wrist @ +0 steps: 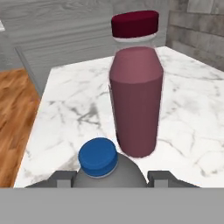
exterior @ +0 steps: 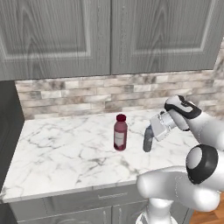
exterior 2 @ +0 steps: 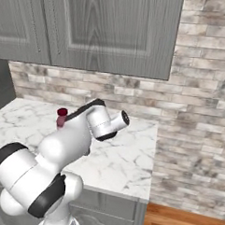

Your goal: Place the drinks on the dining counter in a tight cluster.

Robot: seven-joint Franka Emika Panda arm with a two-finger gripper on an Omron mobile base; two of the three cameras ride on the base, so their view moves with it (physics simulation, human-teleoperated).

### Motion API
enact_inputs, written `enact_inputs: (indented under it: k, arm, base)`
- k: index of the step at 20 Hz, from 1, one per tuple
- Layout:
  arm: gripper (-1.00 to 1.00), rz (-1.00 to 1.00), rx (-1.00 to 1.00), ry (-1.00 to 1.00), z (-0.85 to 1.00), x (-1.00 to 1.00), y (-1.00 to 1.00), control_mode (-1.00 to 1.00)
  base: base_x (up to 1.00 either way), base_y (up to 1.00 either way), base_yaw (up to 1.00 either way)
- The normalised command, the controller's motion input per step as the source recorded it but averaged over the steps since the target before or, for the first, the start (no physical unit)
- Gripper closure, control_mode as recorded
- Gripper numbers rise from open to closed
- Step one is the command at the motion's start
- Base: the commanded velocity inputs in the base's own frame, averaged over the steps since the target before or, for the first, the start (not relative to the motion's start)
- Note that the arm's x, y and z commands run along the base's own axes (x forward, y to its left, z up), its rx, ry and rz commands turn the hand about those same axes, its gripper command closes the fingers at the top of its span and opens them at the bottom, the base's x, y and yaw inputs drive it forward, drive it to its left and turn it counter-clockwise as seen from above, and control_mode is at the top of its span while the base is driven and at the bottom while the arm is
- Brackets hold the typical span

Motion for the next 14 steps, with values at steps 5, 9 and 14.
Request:
enact_inputs:
  k: [5, 9, 14]
  arm:
    - [1.00, -0.03, 0.02, 0.00, 0.91, -0.61, -0.10, -1.00]
    - [1.00, 0.00, 0.00, 0.00, 0.98, -0.60, -0.01, -1.00]
    - [1.00, 0.00, 0.00, -0.03, 0.79, -0.42, 0.00, -1.00]
  base:
    - [0.00, 0.00, 0.00]
    - [0.00, 0.00, 0.00]
    - [0.00, 0.00, 0.00]
